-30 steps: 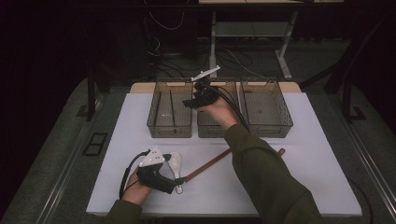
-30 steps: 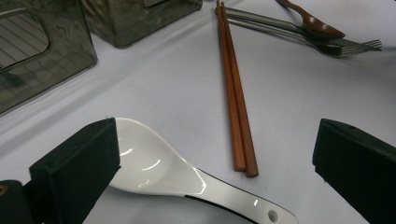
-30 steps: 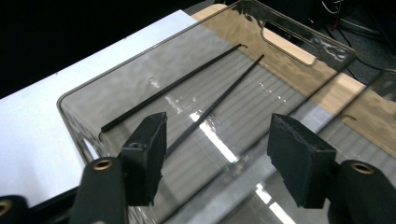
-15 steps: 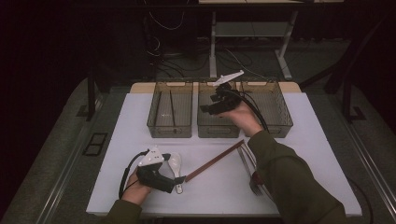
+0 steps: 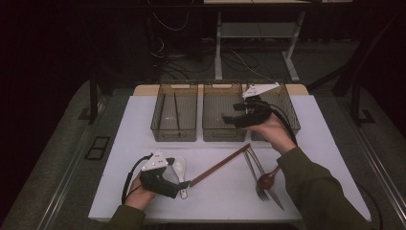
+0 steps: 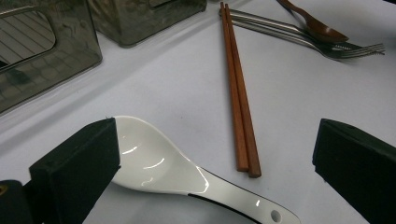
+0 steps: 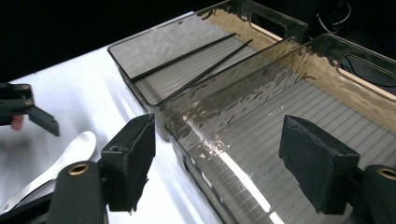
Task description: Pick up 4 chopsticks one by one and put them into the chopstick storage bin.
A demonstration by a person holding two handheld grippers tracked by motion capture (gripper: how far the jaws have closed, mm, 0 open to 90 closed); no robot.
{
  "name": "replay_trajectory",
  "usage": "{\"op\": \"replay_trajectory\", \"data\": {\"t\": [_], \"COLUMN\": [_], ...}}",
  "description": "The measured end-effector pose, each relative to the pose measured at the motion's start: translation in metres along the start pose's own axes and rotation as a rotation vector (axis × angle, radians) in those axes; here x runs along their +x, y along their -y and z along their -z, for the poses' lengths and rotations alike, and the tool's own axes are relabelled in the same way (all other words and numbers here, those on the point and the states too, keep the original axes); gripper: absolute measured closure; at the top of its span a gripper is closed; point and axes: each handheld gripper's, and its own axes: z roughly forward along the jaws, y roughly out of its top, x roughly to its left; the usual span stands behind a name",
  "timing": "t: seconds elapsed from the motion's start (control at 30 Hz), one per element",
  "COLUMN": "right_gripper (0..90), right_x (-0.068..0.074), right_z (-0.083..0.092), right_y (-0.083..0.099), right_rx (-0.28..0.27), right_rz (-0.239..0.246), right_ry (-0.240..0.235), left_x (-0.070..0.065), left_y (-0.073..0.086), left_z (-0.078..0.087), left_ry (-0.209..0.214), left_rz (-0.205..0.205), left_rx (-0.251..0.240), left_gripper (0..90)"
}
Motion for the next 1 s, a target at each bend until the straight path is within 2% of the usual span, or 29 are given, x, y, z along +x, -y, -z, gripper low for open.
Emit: {"op": "replay_trajectory", "data": {"t": [0.23,0.3,0.63,0.73,0.9,1.0], "right_gripper": [19.8,19.7,17.9,17.9,17.9,17.5], "right_x": [-0.001,-0.001,0.002,0.003,0.005,0.006], "right_z": [0.026,0.031,0.059,0.066,0.076,0.084], "right_y": [0.023,0.03,0.068,0.08,0.1,0.112], "right_rx": [-0.019,-0.018,-0.039,-0.041,-0.043,-0.064], "right_rz": [-0.019,-0.024,-0.039,-0.053,-0.059,-0.086], "right_ry": [0.018,0.003,0.044,0.039,0.084,0.095], "left_x": [0.0,0.0,0.001,0.001,-0.002,-0.005], "left_y": [0.0,0.0,0.0,0.0,-0.001,-0.001], "left_z": [-0.002,-0.003,-0.005,-0.004,-0.005,-0.005], "left_ry": [0.011,0.017,0.021,0.019,0.024,0.03], "left_rz": [-0.001,-0.003,0.006,0.003,0.0,-0.004], "left_rx": [0.007,0.007,0.008,0.008,0.009,0.008], "left_gripper": [0.0,0.0,0.0,0.0,0.0,0.0]}}
